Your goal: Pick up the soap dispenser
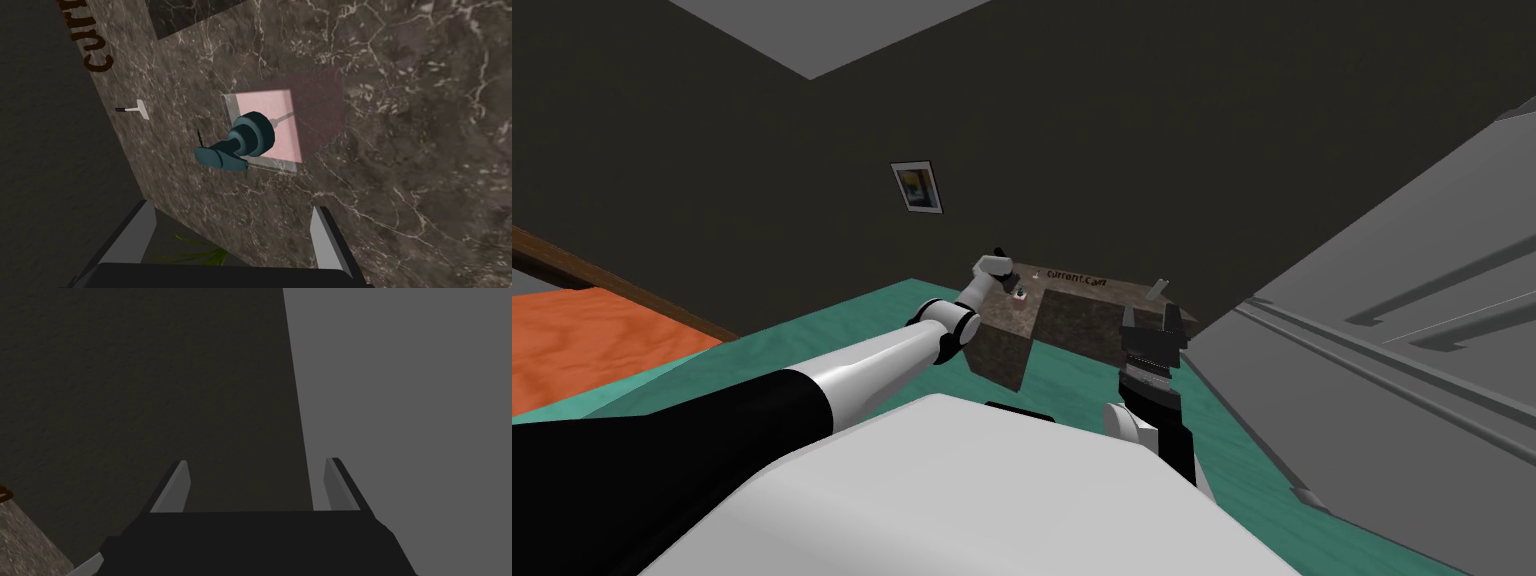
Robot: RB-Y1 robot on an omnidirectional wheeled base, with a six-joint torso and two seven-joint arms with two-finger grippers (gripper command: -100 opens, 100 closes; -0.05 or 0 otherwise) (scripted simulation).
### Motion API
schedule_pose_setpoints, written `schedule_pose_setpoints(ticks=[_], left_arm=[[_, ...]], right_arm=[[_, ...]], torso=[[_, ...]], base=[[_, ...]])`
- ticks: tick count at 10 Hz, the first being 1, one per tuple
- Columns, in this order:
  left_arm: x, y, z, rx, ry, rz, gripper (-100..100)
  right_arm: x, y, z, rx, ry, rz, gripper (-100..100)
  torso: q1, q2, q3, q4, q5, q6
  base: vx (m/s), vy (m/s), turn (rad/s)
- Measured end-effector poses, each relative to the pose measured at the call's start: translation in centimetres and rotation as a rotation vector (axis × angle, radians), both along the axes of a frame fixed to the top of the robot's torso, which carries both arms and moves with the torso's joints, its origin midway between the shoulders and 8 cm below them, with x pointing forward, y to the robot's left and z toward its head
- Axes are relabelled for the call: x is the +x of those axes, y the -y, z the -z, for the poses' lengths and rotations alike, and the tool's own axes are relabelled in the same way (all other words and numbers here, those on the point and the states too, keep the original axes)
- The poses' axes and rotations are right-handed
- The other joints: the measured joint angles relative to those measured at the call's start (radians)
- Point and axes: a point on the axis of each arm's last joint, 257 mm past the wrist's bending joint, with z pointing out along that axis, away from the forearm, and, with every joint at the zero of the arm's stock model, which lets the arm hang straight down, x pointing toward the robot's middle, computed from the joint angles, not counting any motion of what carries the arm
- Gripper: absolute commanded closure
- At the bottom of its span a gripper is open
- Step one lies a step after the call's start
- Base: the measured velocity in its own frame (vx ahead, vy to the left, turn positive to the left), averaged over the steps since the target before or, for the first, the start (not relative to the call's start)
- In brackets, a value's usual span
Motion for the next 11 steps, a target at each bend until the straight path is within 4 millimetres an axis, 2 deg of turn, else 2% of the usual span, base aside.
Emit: schedule_pose_setpoints(ticks=[5, 10, 11], left_arm=[[-1.9, 2.0, 1.3, 0.023, -0.126, 0.026, -100], [-3.7, 3.4, 1.5, 0.051, -0.224, 0.047, -100], [-3.7, 3.4, 1.5, 0.052, -0.227, 0.048, 0]], right_arm=[[0.0, 0.0, 0.0, 0.000, 0.000, 0.000, 0], [0.0, 0.0, 0.0, 0.000, 0.000, 0.000, 0], [0.0, 0.0, 0.0, 0.000, 0.000, 0.000, 0]], torso=[[0.000, -0.001, -0.001, 0.000, 0.000, 0.000], [-0.001, -0.003, -0.002, -0.001, 0.000, 0.000], [0.000, -0.001, -0.001, 0.000, 0.000, 0.000]], base=[[0.059, 0.009, 0.003], [0.076, 0.003, -0.005], [0.008, -0.001, 0.001]])
